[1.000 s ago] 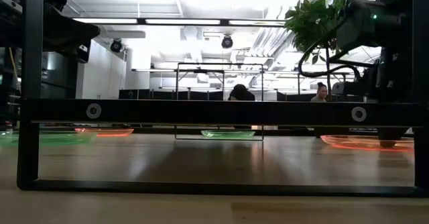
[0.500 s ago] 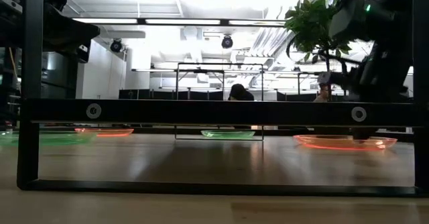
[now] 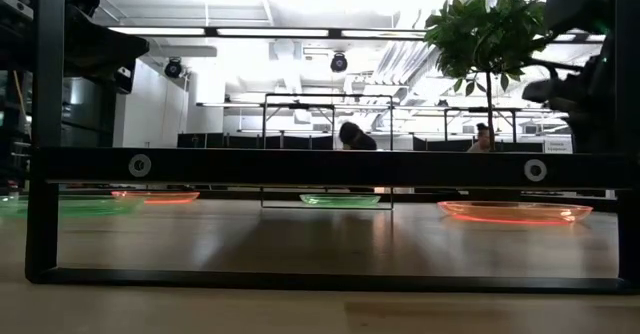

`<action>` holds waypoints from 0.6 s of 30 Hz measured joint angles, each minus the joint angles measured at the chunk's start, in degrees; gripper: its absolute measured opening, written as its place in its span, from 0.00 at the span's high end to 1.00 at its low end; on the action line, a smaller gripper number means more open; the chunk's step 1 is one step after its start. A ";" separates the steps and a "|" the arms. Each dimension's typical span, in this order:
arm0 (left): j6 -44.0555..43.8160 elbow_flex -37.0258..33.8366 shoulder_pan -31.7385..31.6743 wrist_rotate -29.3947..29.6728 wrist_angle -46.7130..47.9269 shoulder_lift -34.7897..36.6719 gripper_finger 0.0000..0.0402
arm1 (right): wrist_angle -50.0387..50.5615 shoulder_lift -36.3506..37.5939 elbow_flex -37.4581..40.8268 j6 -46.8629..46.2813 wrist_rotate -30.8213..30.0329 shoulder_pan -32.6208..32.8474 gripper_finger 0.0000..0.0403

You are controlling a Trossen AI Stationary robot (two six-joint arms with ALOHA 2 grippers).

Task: Place and stack plates onto a shelf
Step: Put the middle right orange plate on the shelf

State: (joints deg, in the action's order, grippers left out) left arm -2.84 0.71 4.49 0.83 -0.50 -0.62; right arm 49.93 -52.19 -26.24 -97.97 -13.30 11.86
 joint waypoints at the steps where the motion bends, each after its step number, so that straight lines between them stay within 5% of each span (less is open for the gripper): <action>1: 0.01 0.00 -0.02 0.01 -0.02 0.00 1.00 | -1.22 -0.25 0.87 -0.82 -0.01 0.00 0.95; 10: 0.01 0.00 -0.02 0.01 0.01 0.00 1.00 | -11.36 -2.25 5.66 -7.04 -4.75 0.00 0.65; 18: 0.01 0.00 -0.02 0.01 0.01 -0.02 1.00 | -11.56 -2.92 5.66 -7.43 -5.80 -0.28 0.61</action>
State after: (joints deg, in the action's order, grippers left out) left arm -2.83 0.71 4.47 0.84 -0.49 -0.64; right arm 38.36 -55.11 -20.58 -105.40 -19.10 11.57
